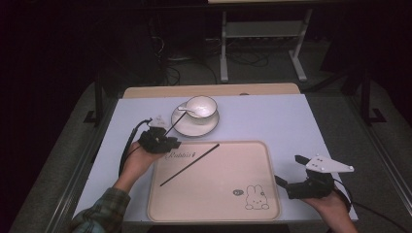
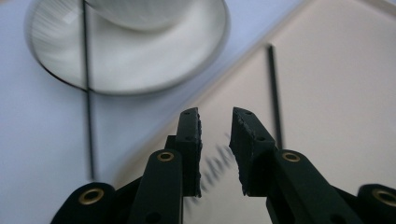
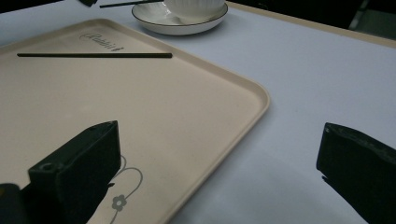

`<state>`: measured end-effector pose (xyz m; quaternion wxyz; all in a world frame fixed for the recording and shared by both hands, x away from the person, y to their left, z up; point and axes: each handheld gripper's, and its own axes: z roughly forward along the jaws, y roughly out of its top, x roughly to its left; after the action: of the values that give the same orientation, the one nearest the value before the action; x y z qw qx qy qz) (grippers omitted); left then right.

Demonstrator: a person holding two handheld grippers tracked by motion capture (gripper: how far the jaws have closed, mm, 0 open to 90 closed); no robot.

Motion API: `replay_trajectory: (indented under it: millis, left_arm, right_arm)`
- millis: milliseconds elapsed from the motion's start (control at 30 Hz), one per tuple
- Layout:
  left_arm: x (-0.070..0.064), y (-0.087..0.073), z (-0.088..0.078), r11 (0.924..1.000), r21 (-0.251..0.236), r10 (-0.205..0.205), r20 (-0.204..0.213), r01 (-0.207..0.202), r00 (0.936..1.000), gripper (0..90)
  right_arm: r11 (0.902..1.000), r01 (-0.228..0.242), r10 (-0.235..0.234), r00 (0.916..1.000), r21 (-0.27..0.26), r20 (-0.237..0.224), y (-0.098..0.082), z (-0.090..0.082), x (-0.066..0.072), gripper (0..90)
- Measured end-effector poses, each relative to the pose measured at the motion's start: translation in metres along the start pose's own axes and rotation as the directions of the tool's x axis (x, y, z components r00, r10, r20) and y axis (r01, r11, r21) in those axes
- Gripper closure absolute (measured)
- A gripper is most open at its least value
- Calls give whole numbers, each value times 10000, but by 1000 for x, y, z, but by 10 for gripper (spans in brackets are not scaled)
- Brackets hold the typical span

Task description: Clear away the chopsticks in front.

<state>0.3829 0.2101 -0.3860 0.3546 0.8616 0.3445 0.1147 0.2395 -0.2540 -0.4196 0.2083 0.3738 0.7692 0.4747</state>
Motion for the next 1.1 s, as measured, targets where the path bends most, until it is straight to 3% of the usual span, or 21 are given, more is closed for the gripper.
replay_trajectory:
  millis: [267, 367, 433, 633, 733, 1100]
  left_arm:
    - [41, 31, 23, 9993, 214, -285, -949, 307, 9951, 720]
    - [54, 35, 35, 9967, 113, -785, -944, 799, 9924, 720]
    - [60, 38, 43, 9964, 145, -810, -1126, 832, 9903, 730]
    - [66, 39, 62, 9949, 147, -973, -1250, 999, 9874, 731]
    - [66, 39, 69, 9955, 248, -866, -1520, 914, 9846, 732]
    - [68, 36, 82, 9930, 258, -1097, -1681, 1156, 9796, 843]
  right_arm:
    - [10000, -10, 10, 10000, -8, -38, 0, 0, 1, 0]
    - [10000, 41, -41, 10000, -20, -53, 0, 0, 1, 0]
    - [10000, 47, -47, 10000, -27, -63, 0, -1, 1, 0]
    - [10000, 4, -4, 10000, -21, -82, 0, -1, 1, 0]
    - [10000, -26, 25, 10000, -27, -77, 0, -1, 1, 0]
    - [10000, -15, 14, 9999, -56, -99, 0, -2, 1, 0]
